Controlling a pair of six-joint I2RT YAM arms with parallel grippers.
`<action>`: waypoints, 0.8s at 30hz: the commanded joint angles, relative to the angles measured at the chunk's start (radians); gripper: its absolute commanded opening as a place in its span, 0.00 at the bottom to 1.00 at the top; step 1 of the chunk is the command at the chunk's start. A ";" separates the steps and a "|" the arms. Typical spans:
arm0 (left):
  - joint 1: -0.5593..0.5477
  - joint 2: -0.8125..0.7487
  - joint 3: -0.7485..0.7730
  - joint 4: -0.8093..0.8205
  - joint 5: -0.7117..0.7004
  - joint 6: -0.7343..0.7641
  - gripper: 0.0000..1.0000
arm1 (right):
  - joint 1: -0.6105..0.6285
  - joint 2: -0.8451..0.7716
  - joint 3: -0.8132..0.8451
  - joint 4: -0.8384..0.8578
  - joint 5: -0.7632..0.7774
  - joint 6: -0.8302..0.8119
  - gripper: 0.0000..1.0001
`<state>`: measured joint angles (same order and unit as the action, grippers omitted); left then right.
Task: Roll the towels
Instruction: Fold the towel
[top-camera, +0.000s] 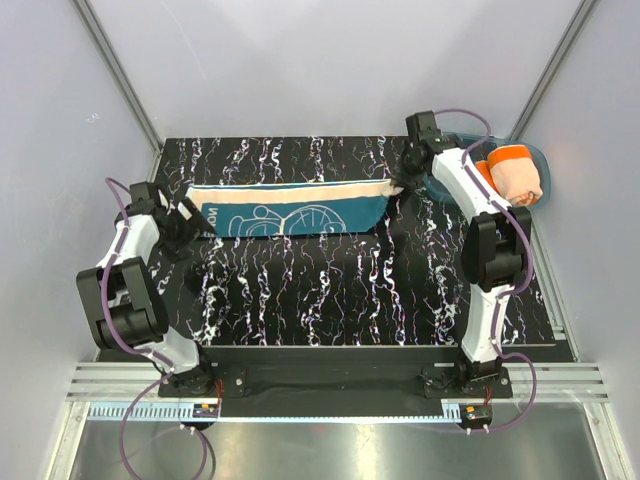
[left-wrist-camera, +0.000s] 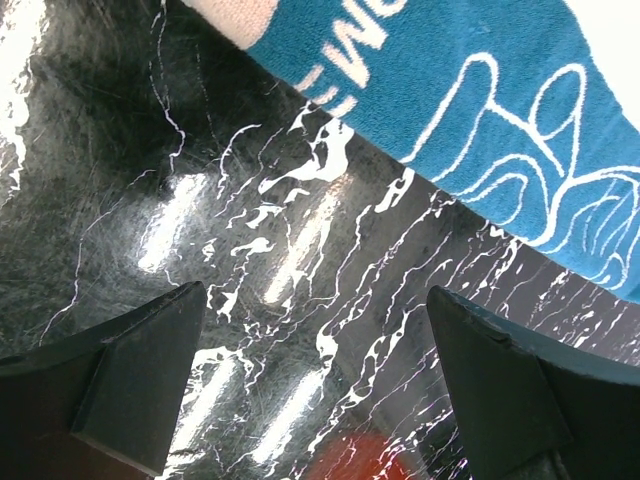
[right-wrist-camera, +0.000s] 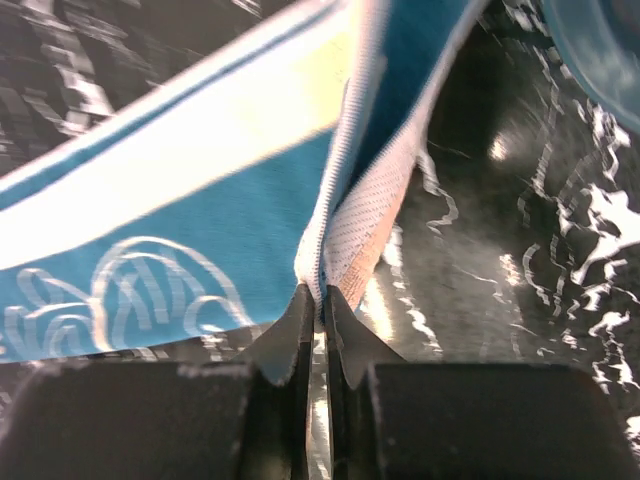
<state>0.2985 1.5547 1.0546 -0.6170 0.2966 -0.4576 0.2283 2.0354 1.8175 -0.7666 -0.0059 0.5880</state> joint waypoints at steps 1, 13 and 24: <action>0.004 -0.050 0.013 0.046 0.044 -0.009 0.99 | 0.035 -0.023 0.133 -0.092 0.058 0.009 0.00; 0.010 -0.096 -0.021 0.080 0.076 -0.049 0.99 | 0.236 0.126 0.462 -0.145 0.037 0.007 0.00; 0.030 -0.217 -0.100 0.161 0.115 -0.151 0.99 | 0.391 0.344 0.749 -0.040 -0.083 0.018 0.00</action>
<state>0.3145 1.4082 0.9661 -0.5209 0.3855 -0.5739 0.5938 2.3444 2.4779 -0.8719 -0.0456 0.5926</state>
